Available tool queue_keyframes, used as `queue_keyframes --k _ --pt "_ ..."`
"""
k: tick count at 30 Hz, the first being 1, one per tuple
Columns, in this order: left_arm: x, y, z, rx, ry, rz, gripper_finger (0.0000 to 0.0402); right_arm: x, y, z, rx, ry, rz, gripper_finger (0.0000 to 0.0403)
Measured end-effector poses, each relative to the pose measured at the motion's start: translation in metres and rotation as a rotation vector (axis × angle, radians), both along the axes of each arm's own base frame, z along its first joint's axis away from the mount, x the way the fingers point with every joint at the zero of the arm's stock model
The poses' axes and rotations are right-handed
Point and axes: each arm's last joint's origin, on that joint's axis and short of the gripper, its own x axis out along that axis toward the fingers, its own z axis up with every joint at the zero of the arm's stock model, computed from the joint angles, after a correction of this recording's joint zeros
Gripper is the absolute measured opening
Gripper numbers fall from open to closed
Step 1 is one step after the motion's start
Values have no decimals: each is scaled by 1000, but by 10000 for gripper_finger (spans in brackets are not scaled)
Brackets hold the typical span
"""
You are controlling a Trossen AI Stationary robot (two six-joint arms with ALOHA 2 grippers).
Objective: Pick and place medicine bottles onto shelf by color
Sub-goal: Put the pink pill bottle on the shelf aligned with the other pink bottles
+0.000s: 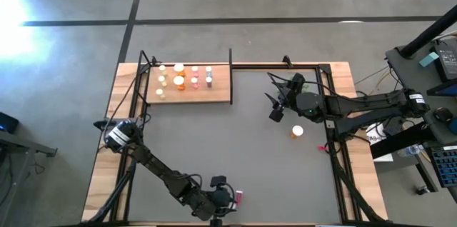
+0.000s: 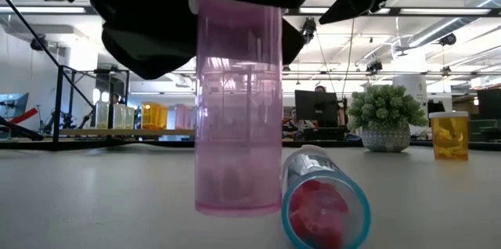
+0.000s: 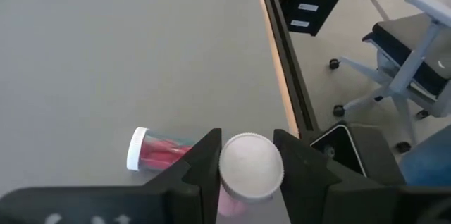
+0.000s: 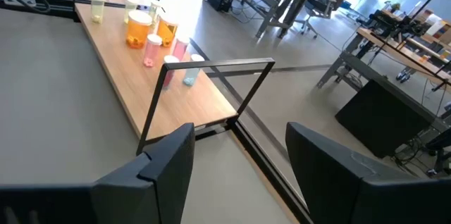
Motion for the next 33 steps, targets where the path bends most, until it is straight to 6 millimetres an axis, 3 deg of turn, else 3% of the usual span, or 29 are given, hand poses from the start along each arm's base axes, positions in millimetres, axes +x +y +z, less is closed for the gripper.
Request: queue_keyframes --k 4,8,12,19,25,29,33 --pt "-1 4 9 18 -12 37 99 0 0 0 0 -1 0 215" --pt "-2 23 32 4 1 141 99 0 0 0 0 -1 0 215" --pt "-3 59 59 -41 81 282 100 0 0 0 0 -1 0 215" --pt "-14 137 102 58 168 480 100 0 0 0 0 0 0 215" --pt "-38 202 110 182 248 676 100 0 0 0 0 1 0 215" --pt "-55 234 102 302 223 842 100 0 0 0 0 1 0 215" --pt "-75 262 88 263 231 966 100 0 0 0 0 1 0 215"
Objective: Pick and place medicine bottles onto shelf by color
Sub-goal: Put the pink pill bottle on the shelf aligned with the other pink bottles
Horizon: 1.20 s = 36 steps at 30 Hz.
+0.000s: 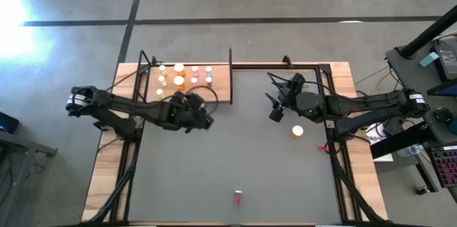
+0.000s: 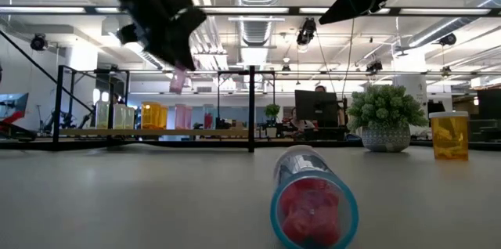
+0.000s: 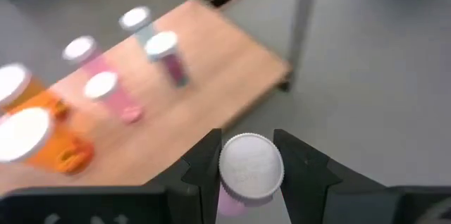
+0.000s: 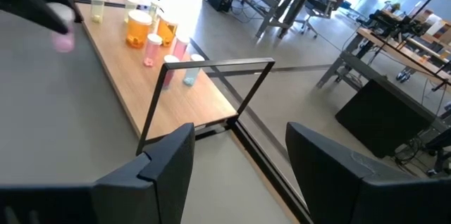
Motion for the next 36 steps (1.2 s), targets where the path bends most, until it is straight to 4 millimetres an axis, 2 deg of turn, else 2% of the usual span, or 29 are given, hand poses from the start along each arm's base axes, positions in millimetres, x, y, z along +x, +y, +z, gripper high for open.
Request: queue_keyframes --k 7,16,26,36 --pt "-24 35 -31 9 -130 118 100 0 0 0 0 0 0 215" --pt "-33 55 -60 54 -194 160 100 0 0 0 0 0 0 215" --pt "-29 76 -76 59 -194 247 100 0 0 0 0 0 0 215" --pt "-30 80 -78 42 -225 293 100 0 0 0 0 -1 0 215"
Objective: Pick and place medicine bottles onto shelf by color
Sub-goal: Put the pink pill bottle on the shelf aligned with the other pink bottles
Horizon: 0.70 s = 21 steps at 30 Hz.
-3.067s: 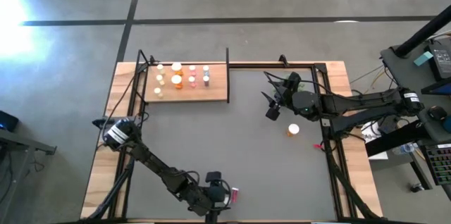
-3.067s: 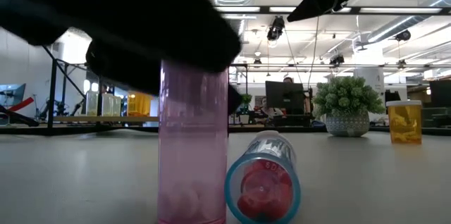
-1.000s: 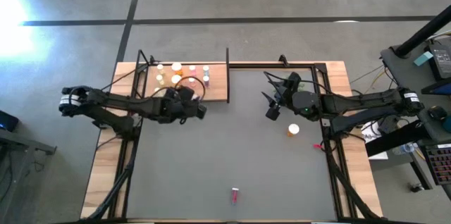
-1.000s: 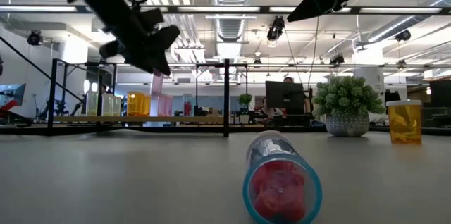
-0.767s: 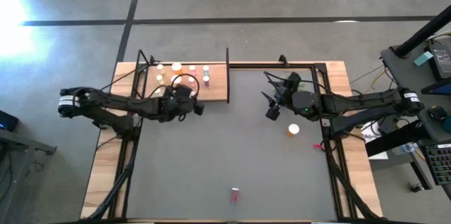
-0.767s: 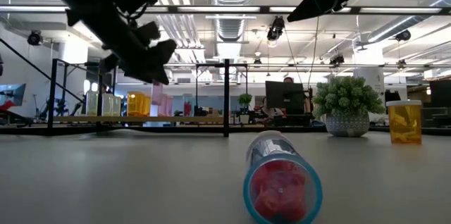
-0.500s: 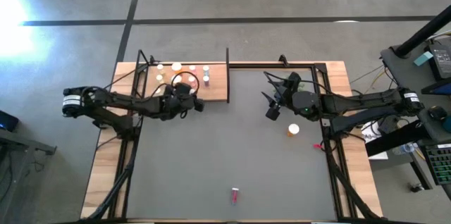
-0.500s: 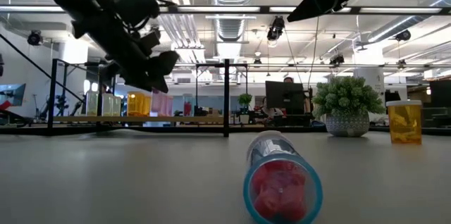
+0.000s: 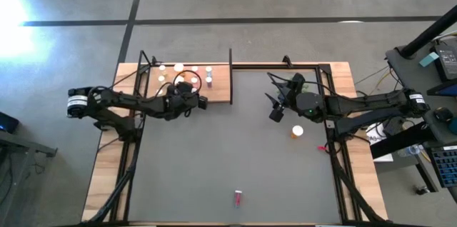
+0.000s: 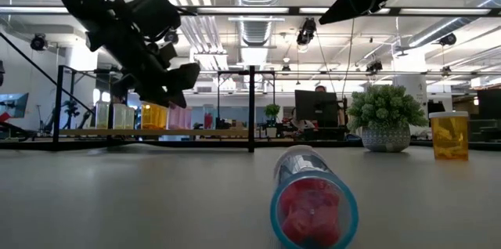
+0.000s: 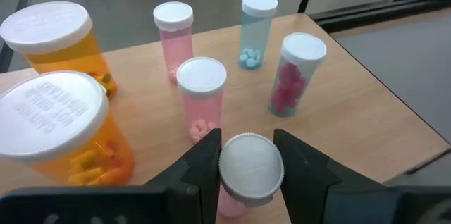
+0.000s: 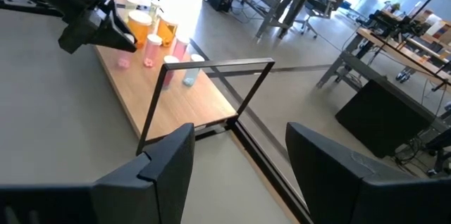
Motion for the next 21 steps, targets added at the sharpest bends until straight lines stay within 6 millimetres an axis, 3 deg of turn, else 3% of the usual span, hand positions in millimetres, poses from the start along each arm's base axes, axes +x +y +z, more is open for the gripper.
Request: queue_keyframes --k 13,21 --pt "-1 0 -1 -3 -2 8 102 0 0 0 0 0 0 215" --pt "-2 0 -2 -10 11 -3 135 0 0 0 0 0 0 215"
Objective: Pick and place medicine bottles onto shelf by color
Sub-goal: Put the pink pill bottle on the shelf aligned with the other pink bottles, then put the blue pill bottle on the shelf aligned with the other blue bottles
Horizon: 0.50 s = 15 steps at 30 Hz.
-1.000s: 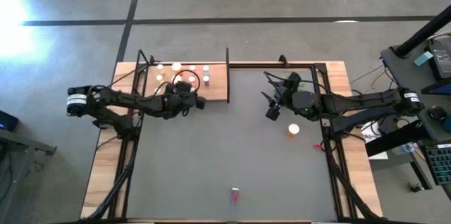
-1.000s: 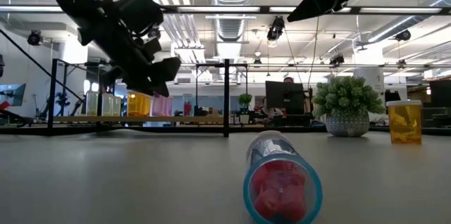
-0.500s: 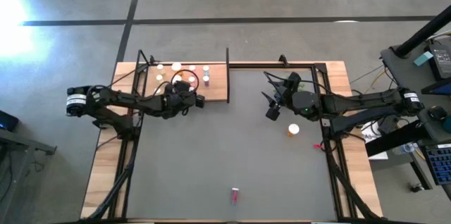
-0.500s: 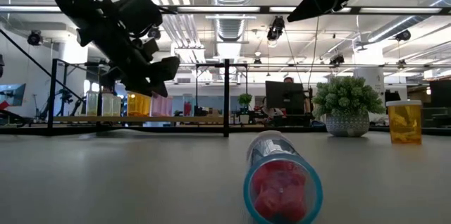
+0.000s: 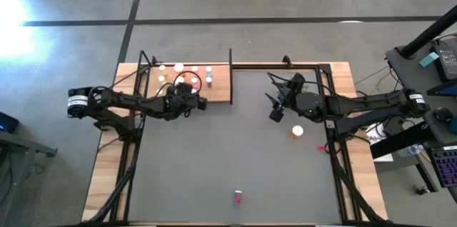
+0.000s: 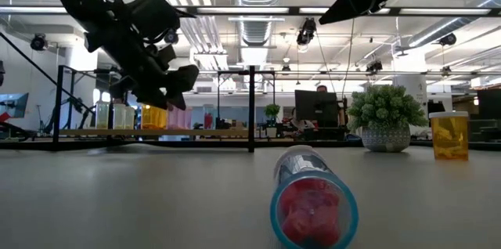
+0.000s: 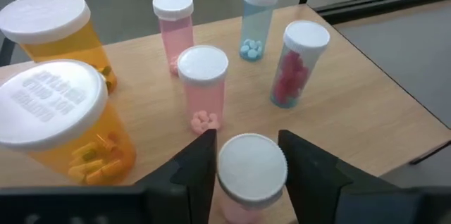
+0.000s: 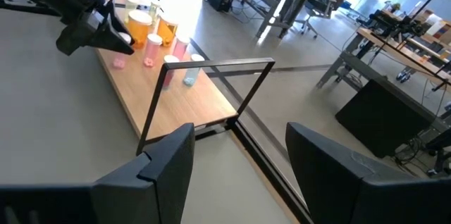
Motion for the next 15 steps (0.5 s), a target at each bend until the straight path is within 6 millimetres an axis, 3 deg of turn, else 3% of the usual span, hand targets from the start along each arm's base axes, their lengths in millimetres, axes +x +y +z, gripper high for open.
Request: queue_keyframes --k 11,15 --pt "-3 0 10 39 -15 7 142 0 0 0 0 0 0 215" --pt "-5 -1 22 62 -77 8 142 0 0 0 0 0 0 215"
